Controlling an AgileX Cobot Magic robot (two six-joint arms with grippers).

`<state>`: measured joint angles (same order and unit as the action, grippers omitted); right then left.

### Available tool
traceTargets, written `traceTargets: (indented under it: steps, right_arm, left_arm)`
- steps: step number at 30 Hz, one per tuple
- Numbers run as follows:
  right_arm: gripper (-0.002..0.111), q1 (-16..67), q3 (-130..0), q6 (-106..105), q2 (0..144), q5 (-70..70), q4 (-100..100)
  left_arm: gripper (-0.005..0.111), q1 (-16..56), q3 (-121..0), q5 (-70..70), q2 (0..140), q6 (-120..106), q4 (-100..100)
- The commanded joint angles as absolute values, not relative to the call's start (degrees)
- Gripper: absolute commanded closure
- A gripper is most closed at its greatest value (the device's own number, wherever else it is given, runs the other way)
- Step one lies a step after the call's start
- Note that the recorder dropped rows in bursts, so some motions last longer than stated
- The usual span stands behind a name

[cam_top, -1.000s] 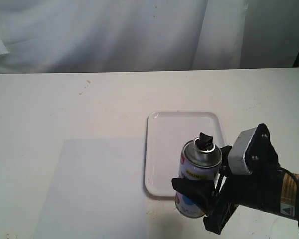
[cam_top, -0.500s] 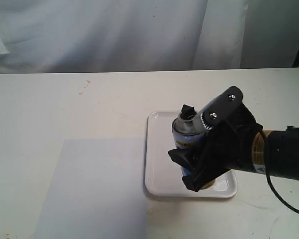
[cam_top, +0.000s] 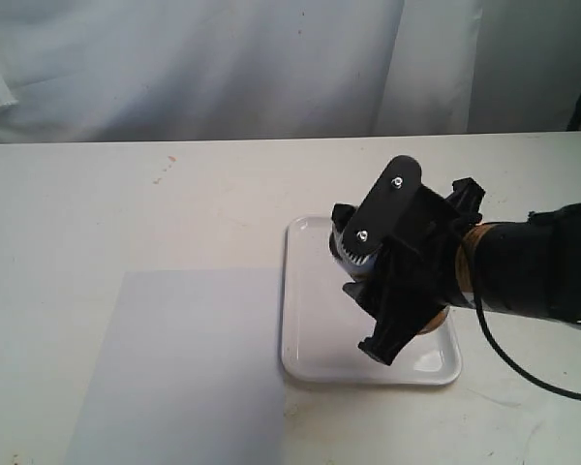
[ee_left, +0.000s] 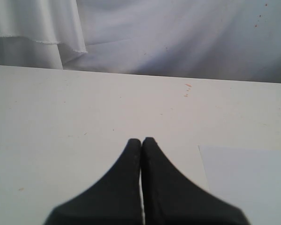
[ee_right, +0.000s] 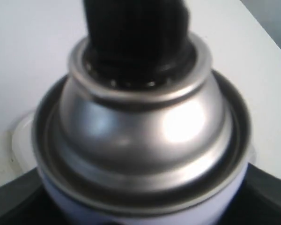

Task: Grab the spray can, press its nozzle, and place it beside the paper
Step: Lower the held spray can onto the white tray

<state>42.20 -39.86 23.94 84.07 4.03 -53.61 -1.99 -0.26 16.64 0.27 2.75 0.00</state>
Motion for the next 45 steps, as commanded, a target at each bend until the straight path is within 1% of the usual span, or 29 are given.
traceTargets:
  steps: [1,5,13,18,25,34,45]
  right_arm:
    - [0.108,42.51,-41.84,17.99,86.94,7.33,-53.84]
    - [0.108,45.4,-46.06,17.67,89.93,14.66,-54.62]
    - [0.108,52.62,-53.56,17.67,93.86,20.76,-55.55]
    - [0.108,55.21,-56.04,17.6,95.97,24.22,-53.23]
    - [0.108,59.32,-56.49,16.19,96.87,25.36,-53.06]
    - [0.108,60.38,-59.65,16.21,96.99,29.92,-50.85]
    - [0.108,61.71,-61.51,15.58,96.99,28.91,-46.08]
  left_arm:
    - [0.107,-2.03,0.0,16.28,0.0,2.71,0.0]
    - [0.107,-2.03,0.0,16.28,0.0,2.71,0.0]
    - [0.107,-2.03,0.0,16.28,0.0,2.71,0.0]
    - [0.107,-2.03,0.0,16.28,0.0,2.71,0.0]
    - [0.107,-2.03,0.0,16.28,0.0,2.71,0.0]
    - [0.107,-2.03,0.0,16.28,0.0,2.71,0.0]
    - [0.107,-2.03,0.0,16.28,0.0,2.71,0.0]
